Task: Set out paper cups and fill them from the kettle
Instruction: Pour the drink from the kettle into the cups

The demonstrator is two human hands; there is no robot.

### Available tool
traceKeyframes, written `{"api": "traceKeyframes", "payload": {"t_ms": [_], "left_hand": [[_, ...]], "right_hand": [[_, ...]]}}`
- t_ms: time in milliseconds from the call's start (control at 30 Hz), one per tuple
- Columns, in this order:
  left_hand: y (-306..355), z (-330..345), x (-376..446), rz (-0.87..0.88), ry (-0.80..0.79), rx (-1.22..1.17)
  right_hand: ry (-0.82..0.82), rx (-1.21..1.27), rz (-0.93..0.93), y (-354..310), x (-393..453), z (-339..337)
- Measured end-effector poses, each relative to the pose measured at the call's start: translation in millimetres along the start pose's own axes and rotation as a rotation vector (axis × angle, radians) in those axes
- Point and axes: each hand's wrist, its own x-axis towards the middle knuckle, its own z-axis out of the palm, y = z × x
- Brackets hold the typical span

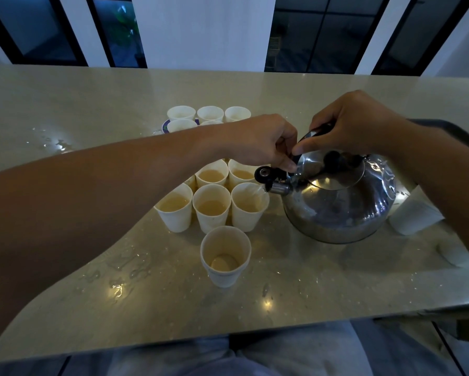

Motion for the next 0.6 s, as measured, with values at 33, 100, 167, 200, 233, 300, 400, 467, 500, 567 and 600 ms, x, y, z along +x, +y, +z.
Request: {"api": "traceKeyframes", "payload": {"t_ms": [33, 100, 167, 200, 233, 300, 400, 467, 500, 567, 600], "left_hand": [[-0.5, 0.2, -0.1, 0.0, 0.002, 0.001], [-1.2, 0.4, -0.4, -0.003, 0.005, 0.001], [-1.4, 0.1, -0.6, 0.0, 0.007, 0.005], [-1.8, 0.0, -0.5, 0.004, 0.008, 0.006], [-2.5, -0.2, 0.1, 0.007, 0.011, 0.007], [-2.9, 0.5, 1.7, 0.005, 0.024, 0.002], [0.0, 3.0, 6.7, -0.002, 0.062, -0.011], [4.2, 4.7, 12.0, 0.002, 0.074, -0.007], [6.3, 6.0, 15.7, 0.004, 0.07, -0.014], [10.1, 8.1, 23.0, 0.008, 0.051, -0.02], [11.8, 9.4, 26.7, 0.011, 0.045, -0.02]], "right_hand": [[0.0, 0.001, 0.002, 0.2, 0.3, -0.1], [-0.005, 0.01, 0.002, 0.3, 1.0, 0.4], [-0.006, 0.008, -0.001, 1.4, 1.6, 1.1], [-0.001, 0.006, 0.0, 2.2, 1.7, 1.7], [0.008, 0.006, -0.001, 3.3, 1.8, 2.0], [0.041, 0.014, 0.004, 7.4, 1.8, 2.7], [0.09, 0.056, 0.025, 15.5, -1.7, 2.1], [0.136, 0.106, 0.056, 23.0, -4.6, 3.0], [0.163, 0.124, 0.079, 27.6, -6.6, 3.5], [0.196, 0.145, 0.14, 35.7, -10.0, 5.2], [0.199, 0.157, 0.17, 39.5, -11.3, 5.7]]}}
